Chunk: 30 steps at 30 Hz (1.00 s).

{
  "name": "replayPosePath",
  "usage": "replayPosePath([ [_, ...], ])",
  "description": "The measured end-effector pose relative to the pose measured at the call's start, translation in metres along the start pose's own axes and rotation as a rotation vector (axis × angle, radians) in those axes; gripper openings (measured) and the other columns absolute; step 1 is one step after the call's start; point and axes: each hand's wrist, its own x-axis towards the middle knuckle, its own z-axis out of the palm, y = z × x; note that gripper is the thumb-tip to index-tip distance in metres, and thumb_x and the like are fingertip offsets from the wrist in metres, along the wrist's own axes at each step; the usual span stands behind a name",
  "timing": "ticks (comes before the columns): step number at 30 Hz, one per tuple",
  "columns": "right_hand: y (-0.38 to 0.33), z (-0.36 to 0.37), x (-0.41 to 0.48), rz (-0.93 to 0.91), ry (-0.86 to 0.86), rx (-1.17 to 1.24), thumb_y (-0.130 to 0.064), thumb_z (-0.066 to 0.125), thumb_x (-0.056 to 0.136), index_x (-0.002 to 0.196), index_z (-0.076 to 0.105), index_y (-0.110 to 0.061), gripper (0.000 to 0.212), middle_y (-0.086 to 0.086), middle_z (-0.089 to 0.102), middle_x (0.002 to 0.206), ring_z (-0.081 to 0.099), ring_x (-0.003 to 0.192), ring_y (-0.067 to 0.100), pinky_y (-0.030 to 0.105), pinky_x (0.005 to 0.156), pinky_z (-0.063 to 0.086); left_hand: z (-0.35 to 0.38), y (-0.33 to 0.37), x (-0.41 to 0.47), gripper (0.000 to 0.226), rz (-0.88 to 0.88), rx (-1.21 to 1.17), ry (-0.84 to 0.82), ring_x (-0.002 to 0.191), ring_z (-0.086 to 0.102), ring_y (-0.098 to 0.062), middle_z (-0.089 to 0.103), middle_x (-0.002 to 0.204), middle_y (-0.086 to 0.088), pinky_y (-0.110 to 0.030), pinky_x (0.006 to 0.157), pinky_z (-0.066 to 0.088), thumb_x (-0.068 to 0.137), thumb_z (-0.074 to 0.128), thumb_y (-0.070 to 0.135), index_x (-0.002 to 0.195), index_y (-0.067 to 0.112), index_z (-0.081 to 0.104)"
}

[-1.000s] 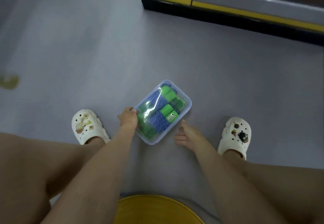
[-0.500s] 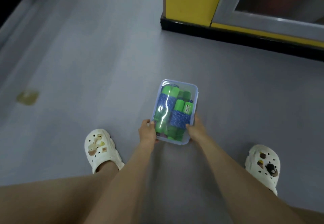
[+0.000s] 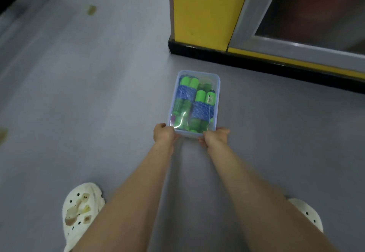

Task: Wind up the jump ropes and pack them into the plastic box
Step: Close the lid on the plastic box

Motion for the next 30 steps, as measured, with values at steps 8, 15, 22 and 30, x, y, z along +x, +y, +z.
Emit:
replayPosePath([
  [8,-0.038,0.02,0.013,0.015,0.028,0.454,0.008,0.043,0.087,0.124,0.047,-0.01,0.042,0.015,0.055,0.108,0.055,0.053,0.016,0.032,0.068,0.056,0.032,0.048,-0.012,0.02,0.011,-0.301,0.103,0.061,0.051,-0.023,0.055,0.077,-0.007,-0.032,0.068,0.051,0.076,0.055,-0.006,0.09,0.007,0.06],
  [15,-0.061,0.028,-0.005,0.145,-0.071,0.87,0.001,0.043,0.091,0.115,0.052,0.01,0.028,0.025,0.06,0.109,0.055,0.117,0.041,0.04,0.097,0.048,0.041,0.079,-0.014,0.021,-0.013,-0.185,-0.074,0.085,0.051,-0.024,0.052,0.087,-0.006,-0.04,0.077,0.051,0.09,0.052,0.009,0.073,0.02,0.056],
  [22,-0.078,0.023,0.005,0.167,-0.224,0.939,-0.013,0.046,0.096,0.125,0.048,-0.001,0.031,0.022,0.045,0.134,0.046,0.128,0.03,0.037,0.107,0.038,0.047,0.091,-0.017,0.024,-0.037,-0.34,-0.248,0.095,0.057,-0.019,0.055,0.094,-0.009,-0.036,0.08,0.049,0.096,0.037,0.003,0.08,0.016,0.049],
  [30,-0.076,0.017,0.001,0.097,-0.299,0.615,-0.019,0.046,0.096,0.12,0.05,-0.013,0.025,0.012,0.053,0.111,0.053,0.108,0.022,0.037,0.094,0.04,0.052,0.085,-0.028,0.024,-0.017,-0.354,-0.216,0.092,0.057,-0.014,0.057,0.089,-0.005,-0.033,0.087,0.046,0.093,0.04,0.001,0.08,0.016,0.055],
])
